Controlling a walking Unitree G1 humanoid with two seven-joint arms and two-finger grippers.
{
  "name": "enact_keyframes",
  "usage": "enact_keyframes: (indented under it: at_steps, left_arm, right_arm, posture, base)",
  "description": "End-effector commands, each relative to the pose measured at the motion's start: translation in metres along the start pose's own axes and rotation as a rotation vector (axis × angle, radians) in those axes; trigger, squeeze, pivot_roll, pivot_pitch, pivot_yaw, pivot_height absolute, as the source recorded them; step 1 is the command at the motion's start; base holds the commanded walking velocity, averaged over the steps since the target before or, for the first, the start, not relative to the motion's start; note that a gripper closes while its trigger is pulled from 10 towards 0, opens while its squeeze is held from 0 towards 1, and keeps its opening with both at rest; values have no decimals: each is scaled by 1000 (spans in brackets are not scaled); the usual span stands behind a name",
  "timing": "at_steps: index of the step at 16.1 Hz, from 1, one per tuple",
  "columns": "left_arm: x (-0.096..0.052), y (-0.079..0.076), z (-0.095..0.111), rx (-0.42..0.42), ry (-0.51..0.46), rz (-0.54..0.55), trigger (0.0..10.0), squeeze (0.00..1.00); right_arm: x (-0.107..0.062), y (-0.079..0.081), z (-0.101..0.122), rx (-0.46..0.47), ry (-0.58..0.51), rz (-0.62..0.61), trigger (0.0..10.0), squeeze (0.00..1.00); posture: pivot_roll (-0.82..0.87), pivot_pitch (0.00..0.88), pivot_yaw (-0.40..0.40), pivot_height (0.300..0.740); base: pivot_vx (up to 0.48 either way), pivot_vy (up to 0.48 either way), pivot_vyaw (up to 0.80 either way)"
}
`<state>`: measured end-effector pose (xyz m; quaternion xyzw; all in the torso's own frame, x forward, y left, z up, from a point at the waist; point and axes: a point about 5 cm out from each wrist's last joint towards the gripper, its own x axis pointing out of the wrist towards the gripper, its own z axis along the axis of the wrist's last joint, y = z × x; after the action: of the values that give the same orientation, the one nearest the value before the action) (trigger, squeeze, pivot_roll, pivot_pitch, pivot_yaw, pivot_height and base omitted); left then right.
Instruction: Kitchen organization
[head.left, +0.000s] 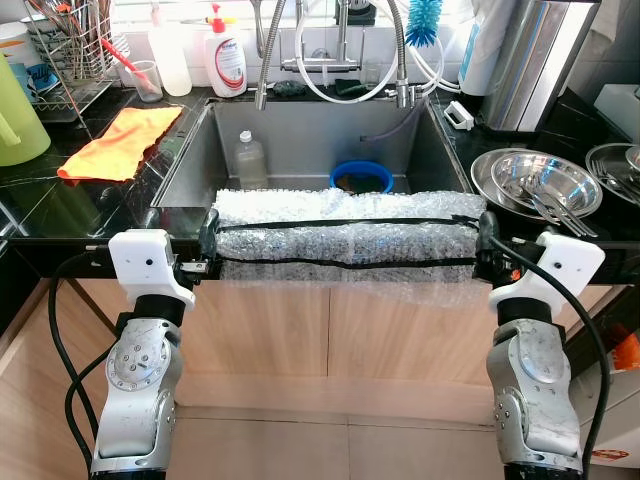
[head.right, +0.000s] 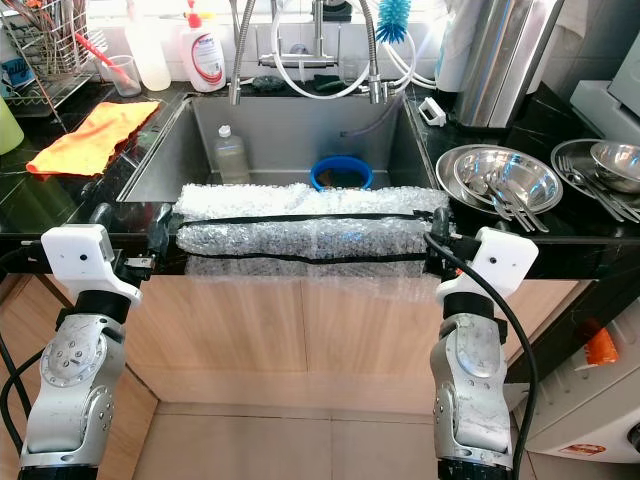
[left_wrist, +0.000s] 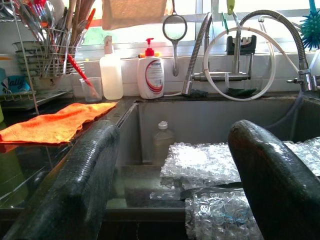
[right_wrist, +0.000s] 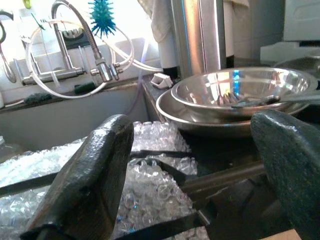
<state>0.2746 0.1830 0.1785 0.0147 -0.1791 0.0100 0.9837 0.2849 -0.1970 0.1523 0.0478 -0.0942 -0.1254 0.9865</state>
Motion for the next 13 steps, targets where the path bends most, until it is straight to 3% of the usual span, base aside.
enact_keyframes:
  at_steps: [1, 13]
  left_arm:
    - [1, 1, -1, 2, 4, 6, 10000, 0]
    - [-1, 4, 1, 13, 15, 17, 10000, 0]
  right_arm:
    - [3, 3, -4, 11, 28, 4, 10000, 0]
    - [12, 5, 2, 20, 5, -14, 10000, 0]
  posture:
    - [-50, 0, 24, 740]
    - [-29, 0, 26, 740]
  base:
    - [0, 0, 0]
    - [0, 0, 0]
